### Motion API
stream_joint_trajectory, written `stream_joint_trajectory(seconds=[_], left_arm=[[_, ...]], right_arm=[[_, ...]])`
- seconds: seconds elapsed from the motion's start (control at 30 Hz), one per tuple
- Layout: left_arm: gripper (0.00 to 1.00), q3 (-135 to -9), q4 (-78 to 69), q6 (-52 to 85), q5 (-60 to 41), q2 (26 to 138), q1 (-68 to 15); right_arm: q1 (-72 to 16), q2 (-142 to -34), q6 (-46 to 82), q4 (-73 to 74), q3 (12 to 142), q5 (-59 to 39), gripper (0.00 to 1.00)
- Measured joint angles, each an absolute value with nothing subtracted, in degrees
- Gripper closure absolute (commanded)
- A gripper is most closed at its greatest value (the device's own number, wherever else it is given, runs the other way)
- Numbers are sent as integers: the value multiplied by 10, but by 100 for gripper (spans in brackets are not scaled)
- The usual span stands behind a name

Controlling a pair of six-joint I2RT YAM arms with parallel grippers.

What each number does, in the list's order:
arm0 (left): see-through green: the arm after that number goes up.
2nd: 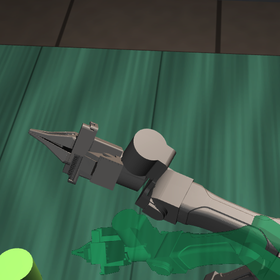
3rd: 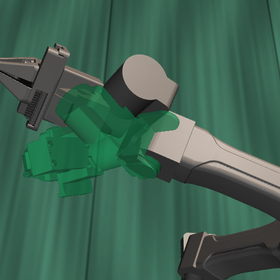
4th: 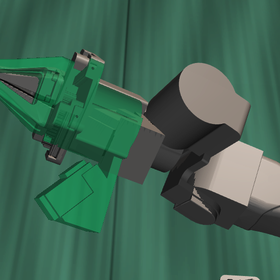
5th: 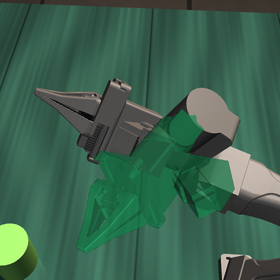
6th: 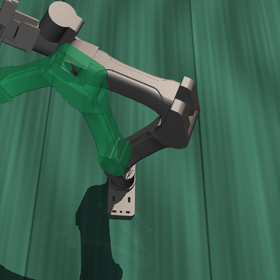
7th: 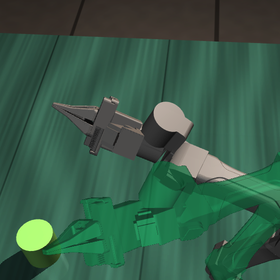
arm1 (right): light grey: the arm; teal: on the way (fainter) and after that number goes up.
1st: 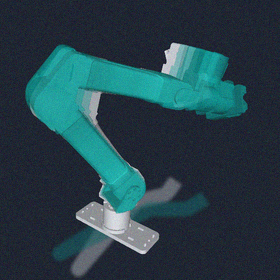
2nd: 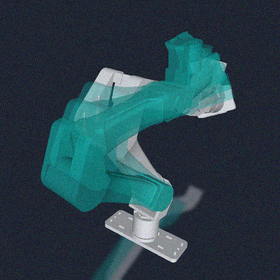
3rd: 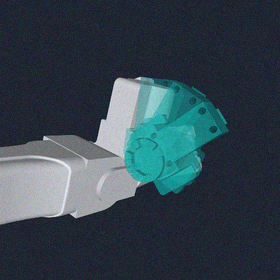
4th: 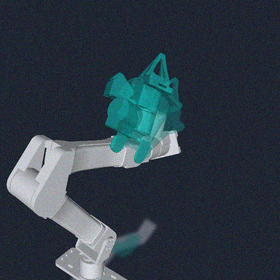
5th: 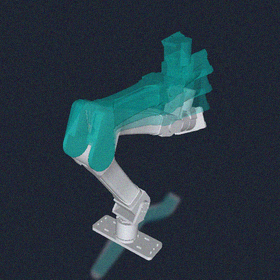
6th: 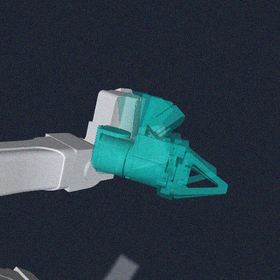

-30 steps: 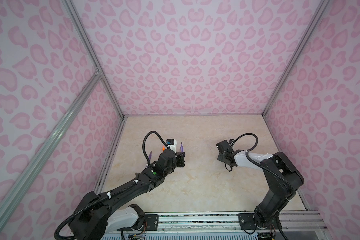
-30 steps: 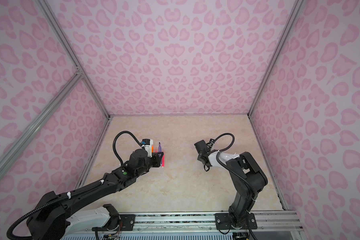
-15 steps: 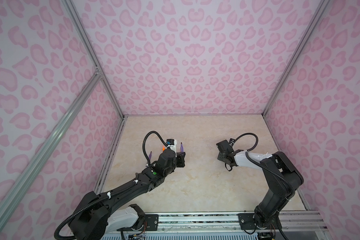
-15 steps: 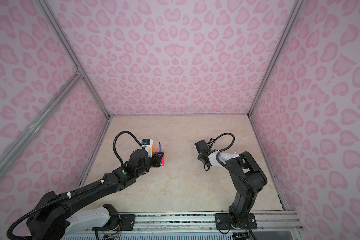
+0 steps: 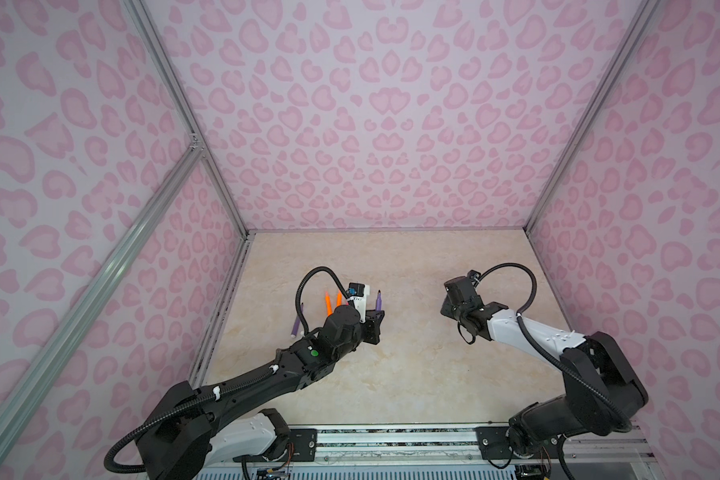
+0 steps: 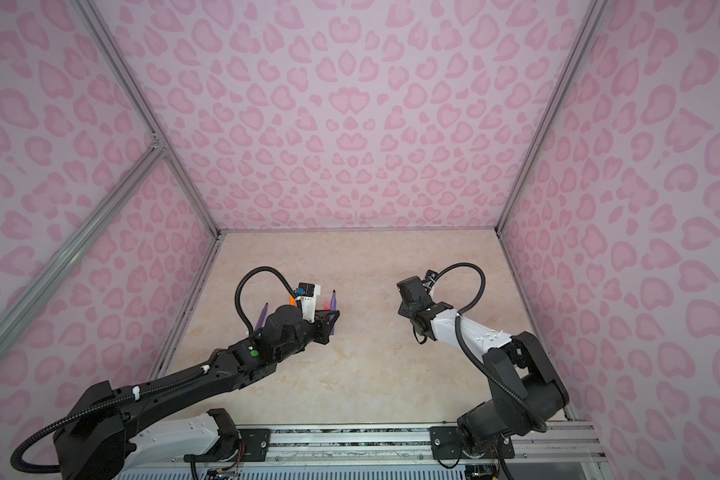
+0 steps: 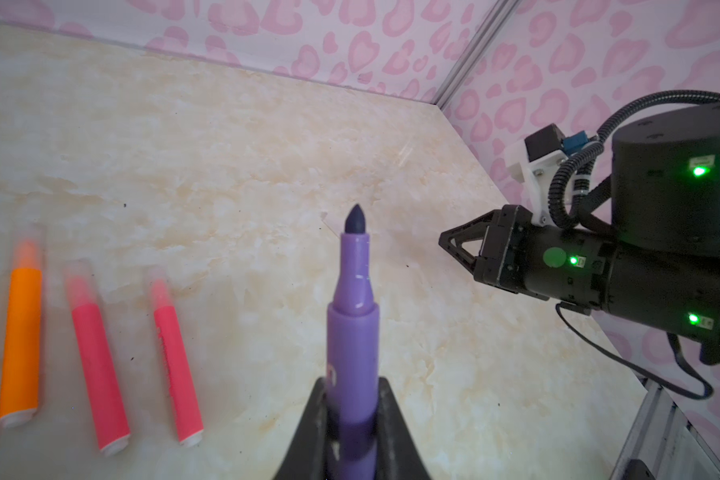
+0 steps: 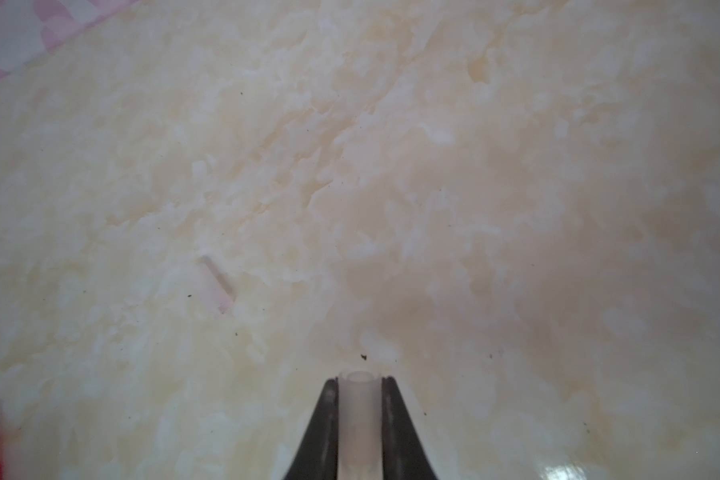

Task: Insert the pens into the pen caps
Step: 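Close the right gripper on the translucent cap and lift it, then carry the cap with the right gripper to the purple marker tip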

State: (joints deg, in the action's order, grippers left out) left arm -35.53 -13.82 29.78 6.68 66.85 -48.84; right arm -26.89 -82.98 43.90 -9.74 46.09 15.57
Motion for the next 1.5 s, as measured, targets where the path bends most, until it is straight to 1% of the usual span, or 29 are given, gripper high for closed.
stream_joint_trajectory(seconds=[0.2, 0.27, 0.37, 0.43, 0.63, 0.8, 1.07, 1.23, 1.5], left_arm=[[97, -352, -164, 258, 57, 663, -511], [97, -346, -168, 253, 58, 653, -512], [97, -340, -171, 247, 60, 639, -513], [97, -336, -180, 244, 60, 635, -514], [97, -332, -188, 239, 38, 631, -518], [97, -331, -189, 239, 34, 626, -518], [97, -331, -188, 243, 53, 608, -518], [97, -328, -178, 255, 89, 594, -518], [97, -323, -163, 254, 124, 583, -517]], right_arm=[[-286, -693, 423, -83, 443, 138, 84], [-293, -652, 418, -67, 435, 124, 85], [-304, -617, 415, -45, 438, 95, 86], [-325, -609, 408, -44, 467, 85, 87], [-401, -621, 370, -5, 547, 61, 87], [-412, -648, 367, 21, 550, 57, 88], [-466, -694, 375, 87, 547, 40, 87], [-483, -712, 375, 117, 547, 35, 88], [-482, -733, 370, 130, 548, 43, 94]])
